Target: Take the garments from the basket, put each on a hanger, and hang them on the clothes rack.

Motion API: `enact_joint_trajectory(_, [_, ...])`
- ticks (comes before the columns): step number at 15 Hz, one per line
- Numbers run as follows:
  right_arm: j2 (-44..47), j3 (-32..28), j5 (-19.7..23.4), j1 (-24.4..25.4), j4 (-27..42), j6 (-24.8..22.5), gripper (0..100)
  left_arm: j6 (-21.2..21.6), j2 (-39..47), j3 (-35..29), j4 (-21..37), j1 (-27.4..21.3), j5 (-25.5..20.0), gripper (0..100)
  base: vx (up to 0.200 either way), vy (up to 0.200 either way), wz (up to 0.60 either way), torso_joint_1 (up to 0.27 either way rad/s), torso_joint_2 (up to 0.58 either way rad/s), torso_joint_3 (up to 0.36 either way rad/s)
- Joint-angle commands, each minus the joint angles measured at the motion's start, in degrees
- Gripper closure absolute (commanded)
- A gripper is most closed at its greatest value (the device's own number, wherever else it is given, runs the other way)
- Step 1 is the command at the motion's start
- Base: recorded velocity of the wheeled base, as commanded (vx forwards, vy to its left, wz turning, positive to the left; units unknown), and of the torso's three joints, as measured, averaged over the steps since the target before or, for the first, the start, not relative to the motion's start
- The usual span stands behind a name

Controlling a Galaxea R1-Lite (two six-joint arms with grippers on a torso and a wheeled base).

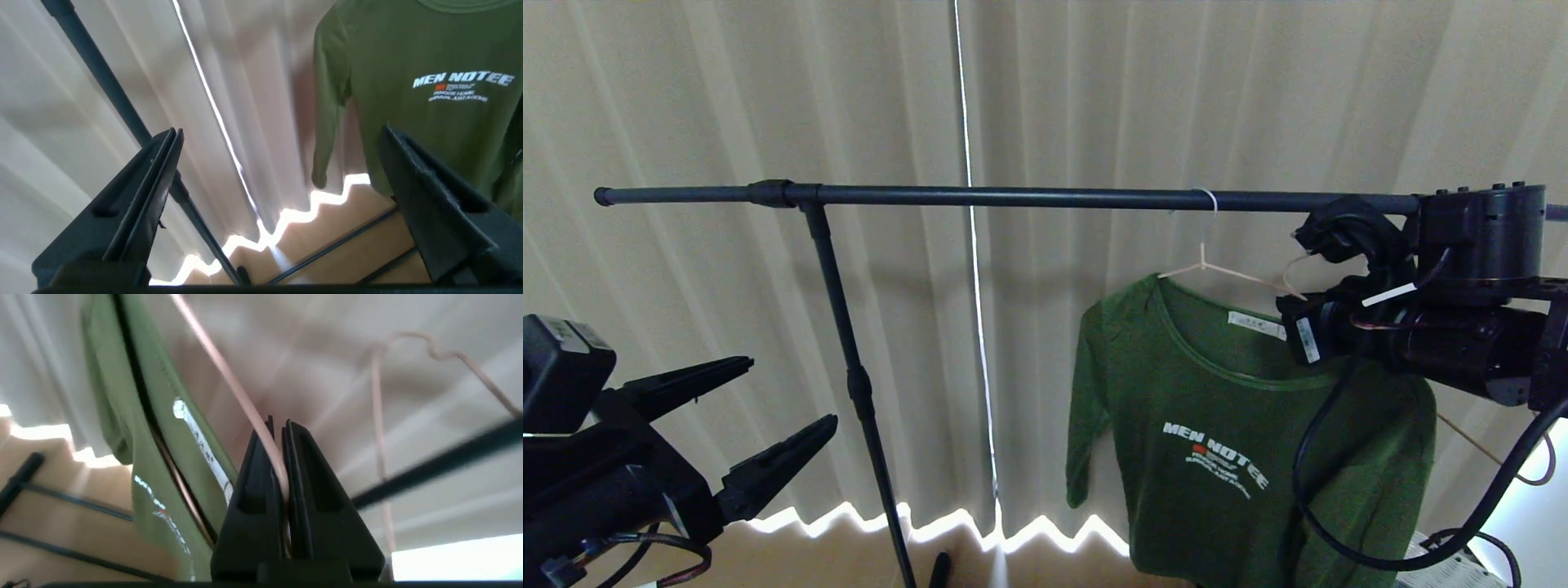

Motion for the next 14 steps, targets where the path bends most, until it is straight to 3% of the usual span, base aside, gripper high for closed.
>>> enact_joint_trajectory(1, [-0.23,0.03,0.01,0.5,0.01,-0.04,100,-0.03,-0.08,0.01,-0.02,0.1,0.01,0,0.0,0.0,0.0,0.0,0.0,0.0])
enact_joint_trajectory(4, [-0.75,0.82,0.01,0.59,0.1,0.31,100,0.06,-0.08,-0.08,-0.02,0.19,0.01,0,0.0,0.0,0.0,0.0,0.0,0.0])
enact_joint_trajectory(5, [-0.75,1.09,0.01,0.94,0.01,1.28,0,-0.03,-0.17,-0.08,-0.02,0.27,0.01,0,0.0,0.0,0.0,0.0,0.0,0.0])
enact_joint_trajectory(8, [-1.54,1.61,0.36,2.78,-0.25,4.18,0,-0.03,-0.17,-0.08,-0.02,0.45,0.01,0,0.0,0.0,0.0,0.0,0.0,0.0])
enact_joint_trajectory(14, [-6.82,11.11,4.4,3.58,-12.21,4.62,0,-0.03,-0.35,0.01,-0.02,0.45,0.01,0,0.0,0.0,0.0,0.0,0.0,0.0])
